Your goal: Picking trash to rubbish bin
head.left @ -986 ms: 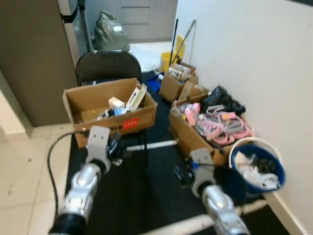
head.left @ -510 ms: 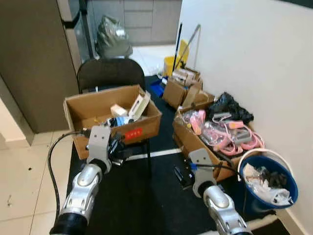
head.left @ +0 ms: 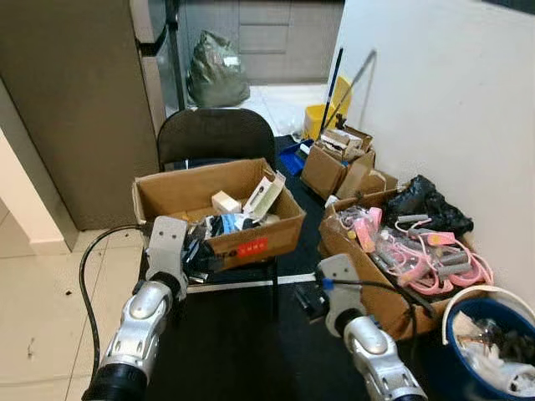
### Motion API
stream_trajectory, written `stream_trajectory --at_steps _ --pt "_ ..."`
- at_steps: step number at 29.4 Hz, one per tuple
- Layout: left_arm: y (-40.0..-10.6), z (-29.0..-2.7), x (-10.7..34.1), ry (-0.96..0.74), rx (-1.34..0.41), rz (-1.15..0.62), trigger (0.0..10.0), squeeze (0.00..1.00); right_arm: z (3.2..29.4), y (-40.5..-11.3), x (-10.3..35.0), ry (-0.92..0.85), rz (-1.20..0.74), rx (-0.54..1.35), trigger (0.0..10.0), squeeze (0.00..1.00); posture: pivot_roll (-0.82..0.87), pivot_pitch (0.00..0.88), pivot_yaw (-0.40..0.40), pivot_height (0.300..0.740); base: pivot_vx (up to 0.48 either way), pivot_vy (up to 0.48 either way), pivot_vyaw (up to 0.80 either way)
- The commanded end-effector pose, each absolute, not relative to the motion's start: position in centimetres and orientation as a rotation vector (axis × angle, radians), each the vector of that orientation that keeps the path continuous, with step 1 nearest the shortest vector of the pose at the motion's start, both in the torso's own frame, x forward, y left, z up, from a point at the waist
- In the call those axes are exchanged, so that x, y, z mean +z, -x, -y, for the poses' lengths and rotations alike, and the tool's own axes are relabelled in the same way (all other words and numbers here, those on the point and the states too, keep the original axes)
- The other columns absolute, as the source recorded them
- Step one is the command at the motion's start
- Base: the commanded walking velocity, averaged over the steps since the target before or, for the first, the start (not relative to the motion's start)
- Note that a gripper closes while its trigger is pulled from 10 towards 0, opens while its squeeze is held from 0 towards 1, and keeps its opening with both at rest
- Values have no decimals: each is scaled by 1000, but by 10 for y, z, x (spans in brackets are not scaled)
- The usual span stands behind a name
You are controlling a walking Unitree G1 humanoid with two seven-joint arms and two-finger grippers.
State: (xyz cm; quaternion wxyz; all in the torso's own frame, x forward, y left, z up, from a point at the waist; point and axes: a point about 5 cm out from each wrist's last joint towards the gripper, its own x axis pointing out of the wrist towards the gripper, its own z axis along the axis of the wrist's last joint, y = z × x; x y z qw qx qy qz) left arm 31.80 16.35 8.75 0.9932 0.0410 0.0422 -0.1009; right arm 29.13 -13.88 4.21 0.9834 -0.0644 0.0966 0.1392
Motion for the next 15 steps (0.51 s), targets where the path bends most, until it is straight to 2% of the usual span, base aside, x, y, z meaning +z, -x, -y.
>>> stream_trajectory --at_steps 1,5,15 --pt "-317 -164 88 -99 -209 -87 10000 0 138 -290 38 104 -222 272 10000 0 -49 42 -8 740 330 0 -800" --pt "-317 -165 88 -101 -211 -87 10000 0 139 -290 38 110 -223 269 10000 0 -47 45 -7 740 326 0 -800" --pt "-317 -167 88 -108 -212 -90 10000 0 139 -289 36 123 -223 262 10000 0 -43 52 -3 740 325 0 0"
